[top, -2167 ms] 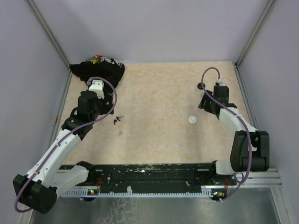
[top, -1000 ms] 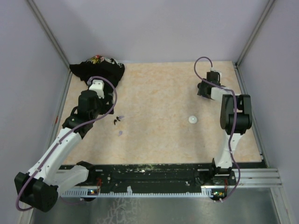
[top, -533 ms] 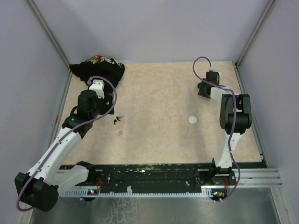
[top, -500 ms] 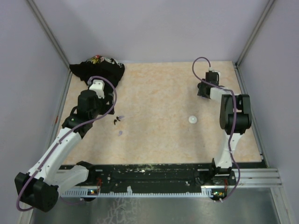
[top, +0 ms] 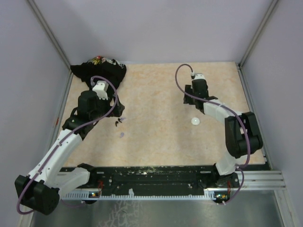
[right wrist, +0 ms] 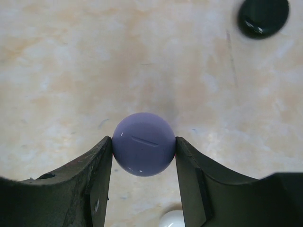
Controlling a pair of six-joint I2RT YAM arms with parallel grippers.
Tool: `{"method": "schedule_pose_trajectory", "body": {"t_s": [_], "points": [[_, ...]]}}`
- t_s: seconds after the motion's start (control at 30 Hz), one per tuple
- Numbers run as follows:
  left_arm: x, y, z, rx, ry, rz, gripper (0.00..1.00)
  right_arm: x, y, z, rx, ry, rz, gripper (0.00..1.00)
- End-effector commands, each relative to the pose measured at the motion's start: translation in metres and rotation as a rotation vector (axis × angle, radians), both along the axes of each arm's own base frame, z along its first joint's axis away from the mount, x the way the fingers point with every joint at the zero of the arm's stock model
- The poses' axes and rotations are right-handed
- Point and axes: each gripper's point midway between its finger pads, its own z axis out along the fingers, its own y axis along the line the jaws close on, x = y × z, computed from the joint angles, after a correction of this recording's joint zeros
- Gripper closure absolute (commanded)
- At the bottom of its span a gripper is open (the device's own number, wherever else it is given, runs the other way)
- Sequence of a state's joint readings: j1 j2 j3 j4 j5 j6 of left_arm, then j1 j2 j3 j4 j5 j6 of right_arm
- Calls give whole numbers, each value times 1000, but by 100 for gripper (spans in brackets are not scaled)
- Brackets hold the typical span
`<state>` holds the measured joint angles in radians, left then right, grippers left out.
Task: Insert the wireless bluetooth earbuds into the charging case
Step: Pick up the charging case at the center of the board.
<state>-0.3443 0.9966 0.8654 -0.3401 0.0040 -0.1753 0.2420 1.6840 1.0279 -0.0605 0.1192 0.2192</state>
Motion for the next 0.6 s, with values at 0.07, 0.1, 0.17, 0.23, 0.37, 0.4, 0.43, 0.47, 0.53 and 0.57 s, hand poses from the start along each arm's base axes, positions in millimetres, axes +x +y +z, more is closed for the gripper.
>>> {"method": "schedule_pose_trajectory", "body": {"t_s": [0.07,0.1,0.17,0.23,0.37,0.4,0.43,0.47,0.53,0.57], "points": [[-6,-34,43,-200,-39,-120,0,-11,76,78,72,-271,193,57],[-7,-38,45,-220,-37,-136,0,-17,86,84,79,-294,221,57],[-8,-47,48,-259,-24,-165,0,-28,106,95,95,-337,279,57],[-10,-54,49,-293,-4,-192,0,-40,124,107,109,-388,340,57],[-13,-72,54,-363,19,-270,2,-67,154,130,110,-500,471,57],[-13,-76,55,-381,27,-286,2,-73,160,135,109,-529,501,57],[-13,-80,56,-398,34,-301,3,-80,167,139,110,-555,532,57],[-13,-83,58,-415,43,-314,3,-86,172,144,111,-584,560,58],[-14,-91,60,-445,57,-352,5,-100,185,154,127,-646,619,58],[-14,-94,60,-457,67,-366,6,-105,188,157,133,-674,642,58]]}}
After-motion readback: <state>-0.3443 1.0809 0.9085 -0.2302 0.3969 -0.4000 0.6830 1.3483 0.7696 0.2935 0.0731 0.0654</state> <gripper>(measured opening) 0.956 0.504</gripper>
